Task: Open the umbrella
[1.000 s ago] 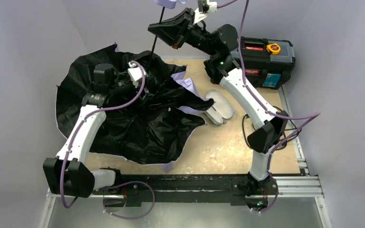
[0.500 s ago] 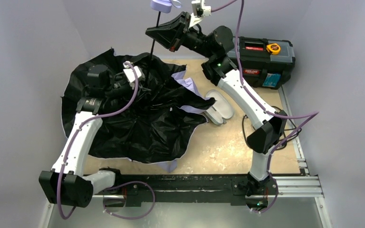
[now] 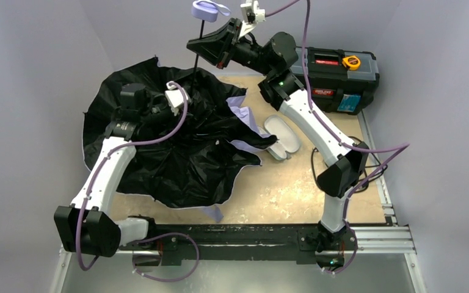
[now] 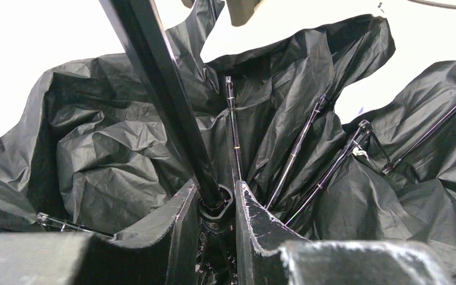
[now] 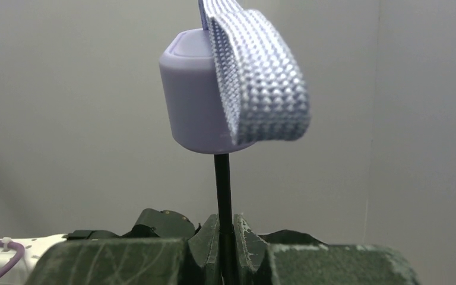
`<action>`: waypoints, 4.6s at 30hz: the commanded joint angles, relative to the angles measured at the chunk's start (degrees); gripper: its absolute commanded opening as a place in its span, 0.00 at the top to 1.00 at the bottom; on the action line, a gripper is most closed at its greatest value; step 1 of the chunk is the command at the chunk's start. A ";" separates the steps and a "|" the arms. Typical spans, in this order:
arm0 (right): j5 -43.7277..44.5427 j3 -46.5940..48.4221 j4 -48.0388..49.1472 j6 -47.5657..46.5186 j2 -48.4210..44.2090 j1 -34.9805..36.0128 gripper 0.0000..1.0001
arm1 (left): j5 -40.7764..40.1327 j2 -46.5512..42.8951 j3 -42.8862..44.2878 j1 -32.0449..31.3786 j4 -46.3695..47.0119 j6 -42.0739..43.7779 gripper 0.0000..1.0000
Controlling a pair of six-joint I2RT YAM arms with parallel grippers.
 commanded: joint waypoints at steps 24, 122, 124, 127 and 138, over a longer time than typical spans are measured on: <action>7.18 18.41 15.86 13.43 -3.33 -5.64 1.00 | -11.33 15.47 0.71 6.41 -11.46 14.94 0.82; -27.87 -9.60 -80.78 -32.48 -4.59 -4.07 1.00 | -7.47 1.96 4.12 11.52 5.21 82.40 0.75; -27.82 -11.14 -82.09 -33.66 -5.38 -4.50 1.00 | -8.49 2.22 3.55 12.72 6.03 82.21 0.75; -27.50 -13.11 -76.97 -28.85 -5.83 -4.50 1.00 | -6.92 0.78 -0.69 11.99 10.55 81.75 0.60; -30.86 -11.99 -61.60 -13.96 -3.69 -4.46 1.00 | -19.65 -4.28 -4.48 -5.49 13.82 69.97 0.63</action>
